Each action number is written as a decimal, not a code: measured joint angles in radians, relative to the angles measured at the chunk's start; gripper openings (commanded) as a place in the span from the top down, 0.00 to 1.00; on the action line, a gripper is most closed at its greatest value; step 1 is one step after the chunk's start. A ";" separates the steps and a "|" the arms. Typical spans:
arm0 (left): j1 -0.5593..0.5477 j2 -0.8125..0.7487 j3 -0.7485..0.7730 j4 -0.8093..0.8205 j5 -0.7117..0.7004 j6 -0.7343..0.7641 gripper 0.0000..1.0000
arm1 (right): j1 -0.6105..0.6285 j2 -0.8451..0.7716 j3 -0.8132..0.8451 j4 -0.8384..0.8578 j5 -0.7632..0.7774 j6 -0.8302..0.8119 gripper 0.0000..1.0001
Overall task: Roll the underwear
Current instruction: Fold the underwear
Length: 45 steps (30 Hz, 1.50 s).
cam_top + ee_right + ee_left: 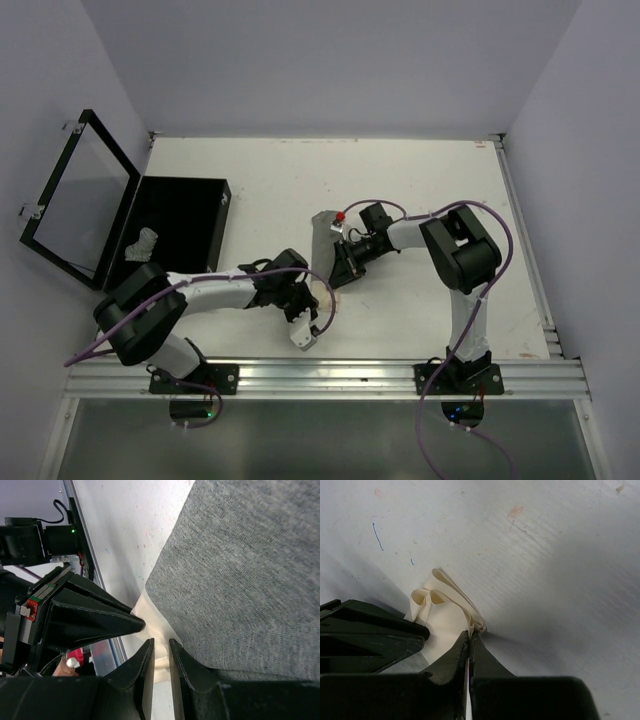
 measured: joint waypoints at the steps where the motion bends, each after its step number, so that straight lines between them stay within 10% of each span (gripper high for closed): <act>1: -0.001 0.000 0.000 -0.003 0.000 -0.001 1.00 | 0.000 0.000 0.000 -0.003 0.000 -0.002 0.77; 45: 0.227 0.309 0.420 -0.198 0.241 -0.682 1.00 | 0.007 -0.007 0.173 -0.340 0.142 -0.340 0.76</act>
